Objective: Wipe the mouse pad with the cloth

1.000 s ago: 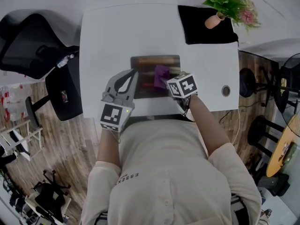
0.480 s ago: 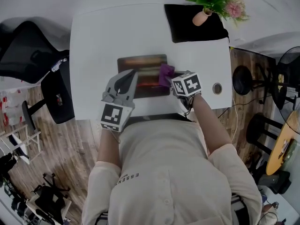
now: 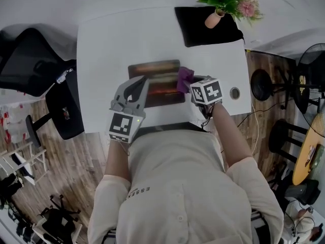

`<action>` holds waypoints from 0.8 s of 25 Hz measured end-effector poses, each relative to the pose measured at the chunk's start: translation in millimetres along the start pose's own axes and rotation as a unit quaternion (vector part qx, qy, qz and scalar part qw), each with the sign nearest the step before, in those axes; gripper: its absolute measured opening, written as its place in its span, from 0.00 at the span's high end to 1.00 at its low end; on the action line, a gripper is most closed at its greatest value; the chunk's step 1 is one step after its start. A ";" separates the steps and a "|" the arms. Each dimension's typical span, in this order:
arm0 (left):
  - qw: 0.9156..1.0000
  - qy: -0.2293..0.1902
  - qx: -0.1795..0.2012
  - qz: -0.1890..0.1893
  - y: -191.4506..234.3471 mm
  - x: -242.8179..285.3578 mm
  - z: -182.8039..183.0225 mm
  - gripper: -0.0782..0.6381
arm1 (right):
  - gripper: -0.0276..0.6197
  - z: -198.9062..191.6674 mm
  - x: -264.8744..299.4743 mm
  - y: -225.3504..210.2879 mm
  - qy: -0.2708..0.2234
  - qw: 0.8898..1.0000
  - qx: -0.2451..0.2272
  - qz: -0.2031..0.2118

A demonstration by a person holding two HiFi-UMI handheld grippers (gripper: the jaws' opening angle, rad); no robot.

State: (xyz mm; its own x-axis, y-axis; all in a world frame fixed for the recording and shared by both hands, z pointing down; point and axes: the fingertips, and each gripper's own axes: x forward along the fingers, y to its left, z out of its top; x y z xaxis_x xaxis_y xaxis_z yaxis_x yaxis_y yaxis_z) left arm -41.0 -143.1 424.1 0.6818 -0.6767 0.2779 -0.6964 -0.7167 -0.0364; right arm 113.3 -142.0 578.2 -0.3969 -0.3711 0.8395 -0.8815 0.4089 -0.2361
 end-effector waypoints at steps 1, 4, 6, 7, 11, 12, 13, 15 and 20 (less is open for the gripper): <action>1.000 -0.001 0.001 -0.002 2.5 -2.6 0.4 0.89 | 0.80 5.4 -2.4 7.3 -0.007 1.000 0.000 0.004; 1.000 -0.001 0.001 -0.006 10.8 -14.5 -0.4 0.89 | 0.80 18.8 -4.0 35.5 -0.023 1.000 -0.009 0.018; 1.000 0.002 -0.002 -0.008 17.7 -25.6 -2.8 0.89 | 0.80 23.7 0.1 57.7 -0.028 0.999 -0.016 0.028; 1.000 0.002 0.000 -0.009 22.1 -31.5 -5.3 0.89 | 0.80 23.4 3.7 68.6 -0.027 0.999 -0.017 0.032; 1.000 0.007 0.002 -0.007 42.9 -56.2 -18.6 0.89 | 0.80 17.0 21.4 111.3 -0.019 0.998 -0.015 0.049; 1.000 0.008 0.000 -0.006 47.9 -62.4 -22.0 0.89 | 0.80 15.5 25.8 122.5 -0.017 0.998 -0.015 0.055; 1.000 0.010 -0.002 -0.005 52.7 -68.5 -25.5 0.89 | 0.80 14.0 30.4 133.6 -0.014 0.998 -0.016 0.061; 1.000 0.013 -0.005 -0.003 62.0 -80.6 -33.3 0.89 | 0.80 11.2 40.1 155.6 -0.008 0.997 -0.019 0.071; 1.000 0.015 -0.019 -0.001 80.6 -102.8 -48.0 0.89 | 0.80 7.9 58.0 198.3 0.002 0.996 -0.027 0.090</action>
State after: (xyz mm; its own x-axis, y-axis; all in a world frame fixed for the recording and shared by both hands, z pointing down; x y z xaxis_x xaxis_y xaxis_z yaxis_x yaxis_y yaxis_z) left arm -178.0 -123.2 438.7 0.6768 -0.6694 0.3063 -0.7034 -0.7108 0.0008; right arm -86.6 -89.1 576.1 -0.5466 -0.2839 0.7878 -0.7811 0.5121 -0.3573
